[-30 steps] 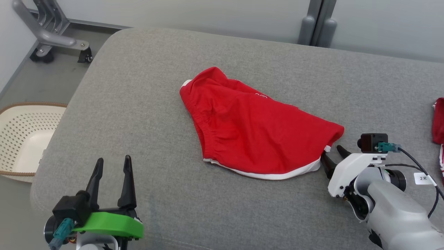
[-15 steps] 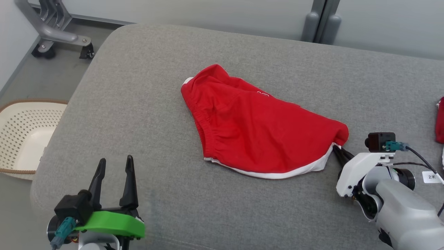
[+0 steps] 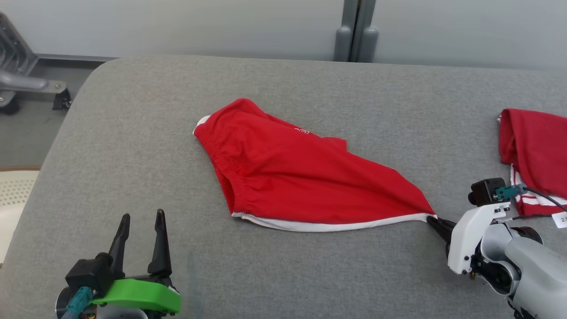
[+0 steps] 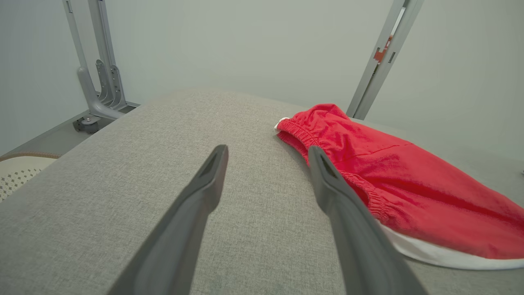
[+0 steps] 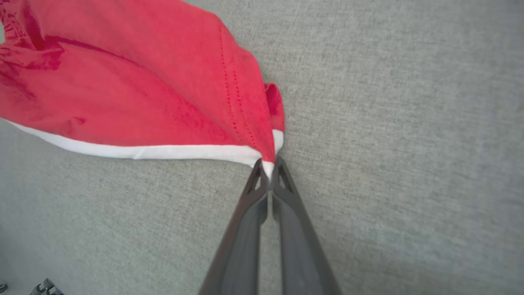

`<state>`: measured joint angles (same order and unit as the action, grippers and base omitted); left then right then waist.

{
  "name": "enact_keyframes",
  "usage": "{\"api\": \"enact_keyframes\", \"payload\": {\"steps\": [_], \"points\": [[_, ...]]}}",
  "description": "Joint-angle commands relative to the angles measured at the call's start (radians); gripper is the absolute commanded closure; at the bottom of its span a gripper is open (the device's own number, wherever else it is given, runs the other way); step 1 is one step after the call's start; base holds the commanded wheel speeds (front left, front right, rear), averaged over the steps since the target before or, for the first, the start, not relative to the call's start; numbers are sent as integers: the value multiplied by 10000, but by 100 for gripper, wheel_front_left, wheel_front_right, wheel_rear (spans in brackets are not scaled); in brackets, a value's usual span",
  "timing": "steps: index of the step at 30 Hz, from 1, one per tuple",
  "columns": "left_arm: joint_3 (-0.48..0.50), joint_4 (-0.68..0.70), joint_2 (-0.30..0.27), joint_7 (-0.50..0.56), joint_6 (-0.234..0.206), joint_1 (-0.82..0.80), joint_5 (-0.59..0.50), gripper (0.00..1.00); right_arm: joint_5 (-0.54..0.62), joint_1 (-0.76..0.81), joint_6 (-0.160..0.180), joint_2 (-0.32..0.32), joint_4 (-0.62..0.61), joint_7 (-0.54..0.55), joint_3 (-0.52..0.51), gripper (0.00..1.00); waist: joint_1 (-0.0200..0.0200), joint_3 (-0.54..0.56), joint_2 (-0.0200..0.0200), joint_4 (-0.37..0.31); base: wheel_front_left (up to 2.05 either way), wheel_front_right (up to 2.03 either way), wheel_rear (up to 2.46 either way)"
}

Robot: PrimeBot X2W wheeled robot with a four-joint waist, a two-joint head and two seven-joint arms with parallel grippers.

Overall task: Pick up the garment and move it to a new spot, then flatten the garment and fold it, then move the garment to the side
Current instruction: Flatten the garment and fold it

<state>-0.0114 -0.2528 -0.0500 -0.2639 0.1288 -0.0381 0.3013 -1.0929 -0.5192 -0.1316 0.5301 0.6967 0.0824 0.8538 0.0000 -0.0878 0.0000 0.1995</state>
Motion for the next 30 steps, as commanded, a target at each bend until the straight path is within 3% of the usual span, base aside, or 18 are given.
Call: {"api": "enact_keyframes", "payload": {"steps": [1, 8, 9, 10, 16, 23, 26, 30], "points": [[-5, -11, -17, 2, 32, 66, -7, 0, -115, 165, 18, 219, -192, 194, 63, 100, 0, 129, 0, -521, 0, 0, 0], [17, -73, -20, 1, 34, 89, -130, 0, -691, 569, 18, 583, -700, 1027, -20, 100, 0, 231, 0, -1015, 0, 0, 0], [13, -95, -18, 1, 34, 108, -149, 0, -737, 624, 18, 516, -666, 1003, -88, 4, 0, 246, 0, -1069, 0, 0, 0], [7, -111, -18, 1, 34, 112, -159, 0, -727, 650, 18, 482, -646, 977, -107, 0, 0, 256, 0, -1099, 0, 0, 0], [31, -180, -36, 1, 33, 125, -246, 0, -375, 607, 17, 297, -570, -131, -562, 0, 0, 425, 0, -1322, 0, 0, 0], [349, 6, -114, 1, 34, 369, -385, 0, 393, 947, 17, 150, -1262, -3091, -1527, 0, 0, 955, 0, -1525, 0, 0, 0], [509, 151, -119, 1, 21, 416, -474, 0, 848, 1180, 15, -66, -1763, -3434, -2138, 0, 0, 1149, 0, -1627, 0, 0, 0], [612, 346, -131, 1, 23, 508, -588, 0, 2118, 1854, 15, -505, -2850, -3470, -3735, 0, 0, 1344, 0, -1774, 0, 0, 0]]}}
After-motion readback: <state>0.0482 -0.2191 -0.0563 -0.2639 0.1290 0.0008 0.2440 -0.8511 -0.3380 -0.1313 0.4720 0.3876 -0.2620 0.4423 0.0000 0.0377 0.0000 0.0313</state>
